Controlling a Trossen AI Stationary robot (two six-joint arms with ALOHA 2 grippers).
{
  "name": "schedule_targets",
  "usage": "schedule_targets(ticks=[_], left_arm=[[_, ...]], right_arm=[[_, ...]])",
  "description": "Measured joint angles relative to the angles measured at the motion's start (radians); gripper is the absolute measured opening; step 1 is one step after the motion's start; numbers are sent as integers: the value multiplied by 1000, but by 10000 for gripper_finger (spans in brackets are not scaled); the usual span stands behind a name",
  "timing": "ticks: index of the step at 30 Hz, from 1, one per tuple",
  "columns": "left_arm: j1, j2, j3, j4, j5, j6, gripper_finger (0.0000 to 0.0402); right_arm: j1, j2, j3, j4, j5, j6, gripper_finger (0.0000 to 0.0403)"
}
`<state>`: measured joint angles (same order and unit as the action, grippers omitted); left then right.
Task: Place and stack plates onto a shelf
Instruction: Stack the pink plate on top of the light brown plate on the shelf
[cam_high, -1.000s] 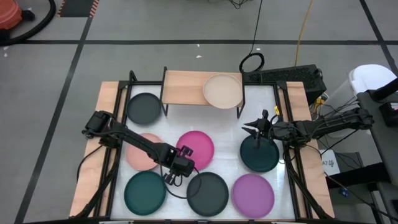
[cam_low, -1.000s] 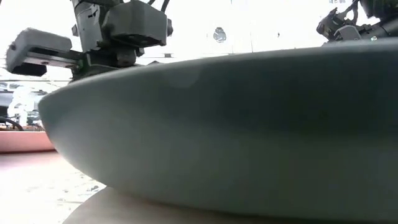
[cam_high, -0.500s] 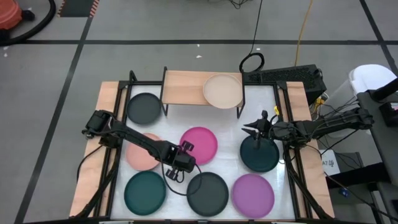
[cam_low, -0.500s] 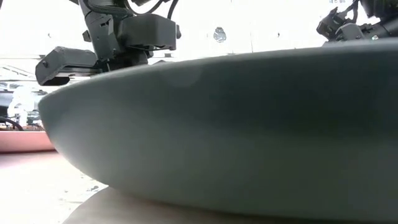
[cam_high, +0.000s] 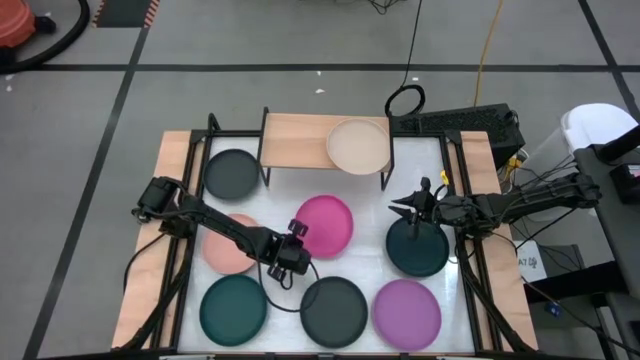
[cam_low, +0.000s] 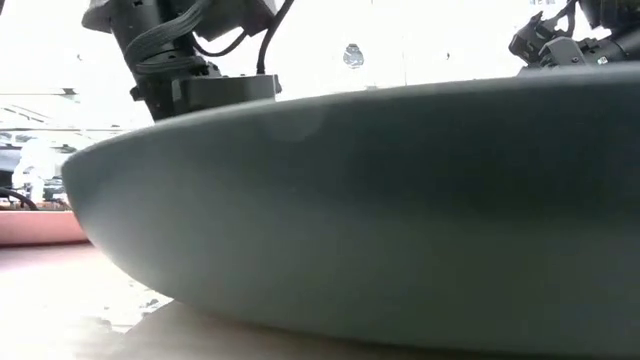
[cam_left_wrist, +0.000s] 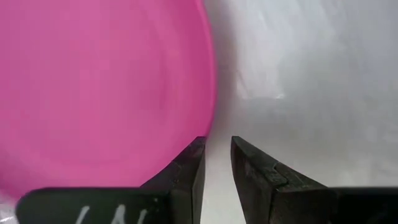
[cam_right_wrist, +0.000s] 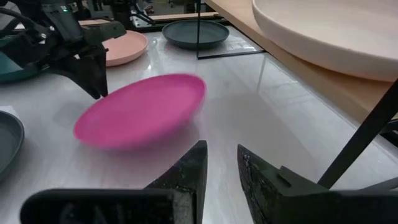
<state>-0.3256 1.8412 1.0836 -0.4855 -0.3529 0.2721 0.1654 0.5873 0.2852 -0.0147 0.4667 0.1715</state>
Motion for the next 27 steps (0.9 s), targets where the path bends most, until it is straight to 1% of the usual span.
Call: schedule_targets(ticks=[8, 12, 18, 21, 25, 27], left_arm=[[-1, 0, 0, 47, -1, 48, 81], [-7, -2, 0, 67, -29, 84, 81], [-24, -3, 0, 77, -99, 117, 81], [-24, -3, 0, 82, -103, 115, 81], [-24, -4, 0, 157, -105, 108, 81], [-20, -4, 0, 164, -96, 111, 81]], right_arm=[[0, 0, 0, 0, 0, 0, 73], [0, 0, 0, 0, 1, 0, 73], [0, 0, 0, 0, 1, 0, 73], [0, 0, 0, 0, 2, -3, 73], [0, 0, 0, 0, 2, -3, 73], [0, 0, 0, 0, 3, -4, 73]])
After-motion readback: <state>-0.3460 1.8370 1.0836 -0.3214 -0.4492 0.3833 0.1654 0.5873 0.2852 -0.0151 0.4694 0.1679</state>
